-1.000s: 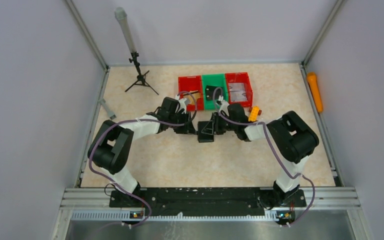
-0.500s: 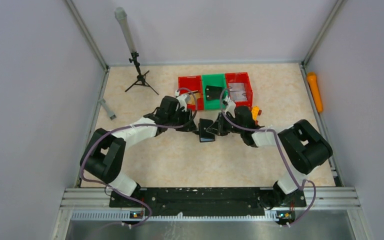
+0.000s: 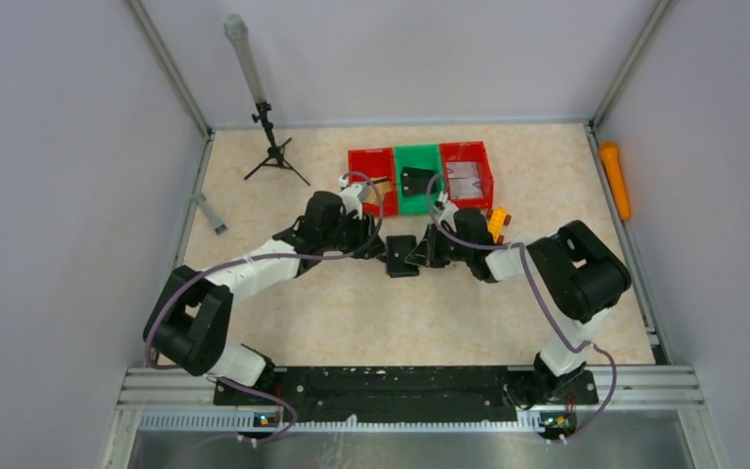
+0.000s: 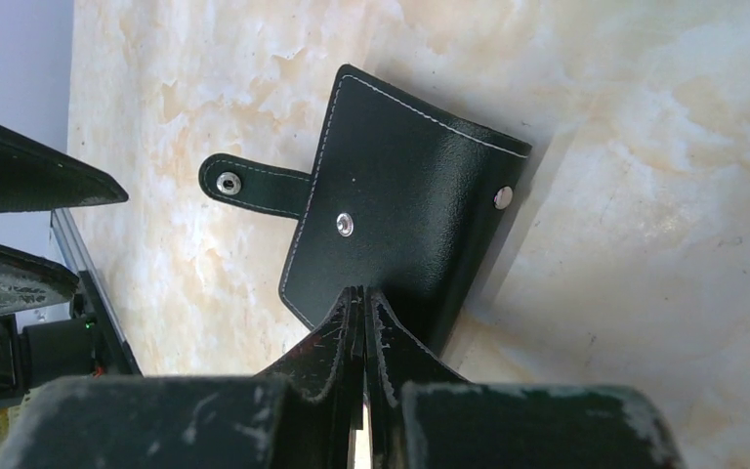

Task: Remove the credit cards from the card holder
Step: Close the card holder at the center of the board, then reset both arms

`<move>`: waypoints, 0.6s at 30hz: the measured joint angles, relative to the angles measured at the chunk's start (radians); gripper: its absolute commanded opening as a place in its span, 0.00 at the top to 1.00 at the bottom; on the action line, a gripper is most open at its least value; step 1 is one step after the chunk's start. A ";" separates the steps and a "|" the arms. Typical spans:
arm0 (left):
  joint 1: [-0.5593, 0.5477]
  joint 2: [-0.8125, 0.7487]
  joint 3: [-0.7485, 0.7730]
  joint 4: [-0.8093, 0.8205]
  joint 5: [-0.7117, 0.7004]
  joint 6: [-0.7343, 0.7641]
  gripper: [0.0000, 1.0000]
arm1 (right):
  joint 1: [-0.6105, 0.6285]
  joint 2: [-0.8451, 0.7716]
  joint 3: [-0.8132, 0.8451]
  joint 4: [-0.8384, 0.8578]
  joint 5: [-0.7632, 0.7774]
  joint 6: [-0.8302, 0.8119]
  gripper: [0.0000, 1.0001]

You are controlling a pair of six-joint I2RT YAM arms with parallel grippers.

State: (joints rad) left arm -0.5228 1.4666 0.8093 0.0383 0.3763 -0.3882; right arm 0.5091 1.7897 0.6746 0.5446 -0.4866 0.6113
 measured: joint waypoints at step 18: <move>-0.006 0.000 0.000 0.001 -0.013 0.002 0.57 | -0.002 -0.074 0.179 -0.220 0.146 -0.055 1.00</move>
State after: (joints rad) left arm -0.5285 1.4666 0.8093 0.0395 0.3637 -0.3866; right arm 0.5072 1.7161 0.8536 0.3244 -0.3401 0.5560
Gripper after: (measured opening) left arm 0.431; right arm 0.008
